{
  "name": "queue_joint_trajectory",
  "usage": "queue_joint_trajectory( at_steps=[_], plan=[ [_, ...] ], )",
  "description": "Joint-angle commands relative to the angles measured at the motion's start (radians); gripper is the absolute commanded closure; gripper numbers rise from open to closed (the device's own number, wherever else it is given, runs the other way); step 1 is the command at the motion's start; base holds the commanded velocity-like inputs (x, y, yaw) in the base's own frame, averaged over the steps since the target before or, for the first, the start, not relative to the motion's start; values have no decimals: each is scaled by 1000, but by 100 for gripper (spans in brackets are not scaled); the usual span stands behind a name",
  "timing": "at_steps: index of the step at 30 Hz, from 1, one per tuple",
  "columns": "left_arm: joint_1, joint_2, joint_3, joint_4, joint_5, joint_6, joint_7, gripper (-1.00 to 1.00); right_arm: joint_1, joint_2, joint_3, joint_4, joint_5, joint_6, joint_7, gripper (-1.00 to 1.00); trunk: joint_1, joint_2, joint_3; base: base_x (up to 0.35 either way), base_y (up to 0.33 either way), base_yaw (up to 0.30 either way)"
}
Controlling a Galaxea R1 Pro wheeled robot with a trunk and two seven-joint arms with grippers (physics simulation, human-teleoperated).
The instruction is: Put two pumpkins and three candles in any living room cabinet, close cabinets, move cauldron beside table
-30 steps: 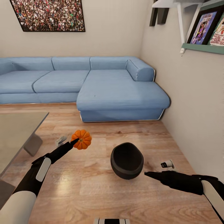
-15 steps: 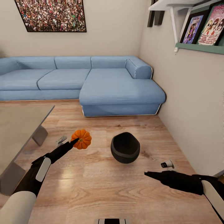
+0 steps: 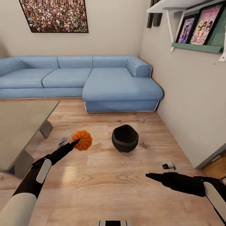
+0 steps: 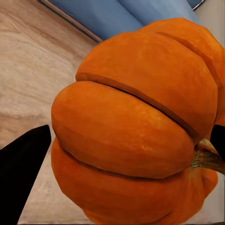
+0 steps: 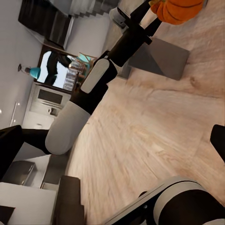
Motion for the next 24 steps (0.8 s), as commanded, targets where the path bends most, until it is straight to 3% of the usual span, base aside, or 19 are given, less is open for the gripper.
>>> queue_joint_trajectory(
  at_steps=[1,11,24],
  plan=[
    [-1,0,2,-1,12,9,1,100,-1,-1,1,0,0,3,3,-100,-1,0,-1,-347,0,0],
    [-1,-3,2,-1,12,9,1,100,-1,2,1,0,1,3,3,-100,-1,0,1,-307,0,21],
    [0,-4,2,-7,12,9,0,100,-1,0,1,0,1,3,3,-100,-1,0,1,-24,0,219]
  ],
)
